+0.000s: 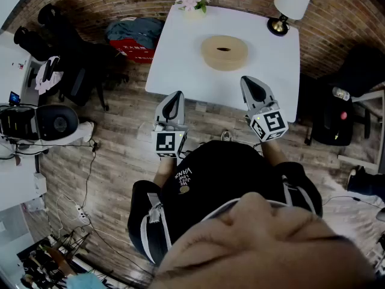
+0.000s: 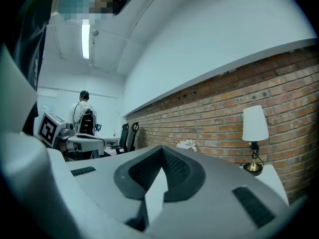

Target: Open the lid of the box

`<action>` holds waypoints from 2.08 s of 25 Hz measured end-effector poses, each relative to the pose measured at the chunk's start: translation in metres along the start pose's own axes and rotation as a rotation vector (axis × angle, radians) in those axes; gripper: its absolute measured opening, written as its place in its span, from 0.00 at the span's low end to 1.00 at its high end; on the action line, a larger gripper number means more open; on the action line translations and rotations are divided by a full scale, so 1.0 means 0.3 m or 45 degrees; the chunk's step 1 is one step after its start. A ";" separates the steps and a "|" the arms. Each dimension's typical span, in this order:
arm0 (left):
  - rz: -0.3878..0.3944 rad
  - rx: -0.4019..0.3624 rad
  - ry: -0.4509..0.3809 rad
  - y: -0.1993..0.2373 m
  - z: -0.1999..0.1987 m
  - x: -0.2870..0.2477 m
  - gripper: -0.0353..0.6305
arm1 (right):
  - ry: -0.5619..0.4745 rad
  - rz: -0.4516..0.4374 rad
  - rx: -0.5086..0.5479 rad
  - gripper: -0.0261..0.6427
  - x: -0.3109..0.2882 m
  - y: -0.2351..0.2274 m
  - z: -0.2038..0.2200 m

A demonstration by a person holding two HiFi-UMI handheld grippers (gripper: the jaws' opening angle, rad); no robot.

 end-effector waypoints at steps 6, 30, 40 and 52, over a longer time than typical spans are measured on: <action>-0.025 0.004 0.008 -0.032 0.015 -0.065 0.07 | -0.037 -0.054 -0.027 0.04 -0.017 -0.056 0.009; 0.151 0.042 0.098 0.058 0.130 -0.396 0.07 | 0.060 0.025 -0.023 0.04 -0.214 -0.168 0.129; 0.392 0.011 0.116 0.239 0.199 -0.552 0.07 | 0.106 0.227 0.022 0.05 -0.368 -0.116 0.169; 0.723 -0.062 0.166 0.344 0.290 -0.668 0.07 | 0.173 0.467 0.021 0.05 -0.494 -0.036 0.235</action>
Point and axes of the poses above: the fingertips, and each gripper's own axes: x backward along the fingers, y to its left, z out of its underside, the point moved 2 cm from there along x, backward along the fingers, and after that the axes turned 1 degree about y, right-handed, at the moved point
